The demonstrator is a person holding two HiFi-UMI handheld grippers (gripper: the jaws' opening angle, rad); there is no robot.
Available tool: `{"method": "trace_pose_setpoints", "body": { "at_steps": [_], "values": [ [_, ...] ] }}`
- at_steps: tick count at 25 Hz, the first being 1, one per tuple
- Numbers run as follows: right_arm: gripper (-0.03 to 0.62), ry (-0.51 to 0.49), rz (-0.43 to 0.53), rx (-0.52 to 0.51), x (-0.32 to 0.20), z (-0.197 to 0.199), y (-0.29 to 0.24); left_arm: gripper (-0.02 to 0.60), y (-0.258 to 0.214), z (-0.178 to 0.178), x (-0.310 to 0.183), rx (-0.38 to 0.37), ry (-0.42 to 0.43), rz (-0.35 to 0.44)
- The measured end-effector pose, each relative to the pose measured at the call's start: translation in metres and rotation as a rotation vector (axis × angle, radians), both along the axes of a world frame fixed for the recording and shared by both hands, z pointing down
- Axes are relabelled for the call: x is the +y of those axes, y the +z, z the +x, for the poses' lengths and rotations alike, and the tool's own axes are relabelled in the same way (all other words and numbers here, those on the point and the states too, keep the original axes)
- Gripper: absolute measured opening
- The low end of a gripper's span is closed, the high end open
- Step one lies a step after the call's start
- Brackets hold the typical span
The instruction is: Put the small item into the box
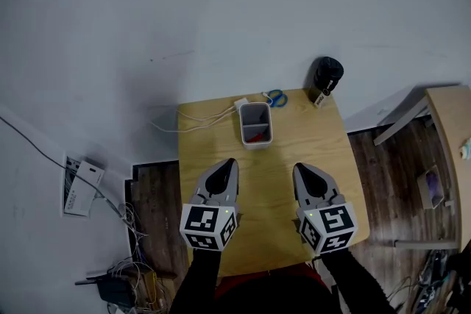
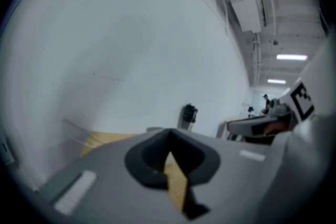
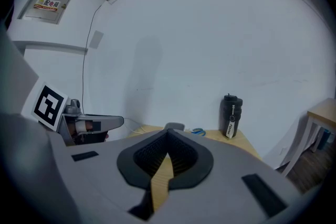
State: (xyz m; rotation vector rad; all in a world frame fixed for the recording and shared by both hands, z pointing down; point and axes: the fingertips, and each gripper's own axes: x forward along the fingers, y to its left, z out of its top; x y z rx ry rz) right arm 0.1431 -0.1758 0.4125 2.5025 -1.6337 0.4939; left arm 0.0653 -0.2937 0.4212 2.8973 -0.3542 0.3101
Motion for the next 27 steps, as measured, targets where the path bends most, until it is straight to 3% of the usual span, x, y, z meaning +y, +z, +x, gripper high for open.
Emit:
{"method": "trace_pose_setpoints", "body": {
  "at_steps": [14, 27],
  "values": [
    [0.008, -0.019, 0.037, 0.015, 0.024, -0.011, -0.009, 0.002, -0.002, -0.037, 0.024, 0.021, -0.047, -0.011],
    [0.008, -0.03, 0.098, 0.021, 0.064, -0.019, -0.03, 0.002, -0.028, -0.056, 0.059, 0.059, -0.092, 0.06]
  ]
}}
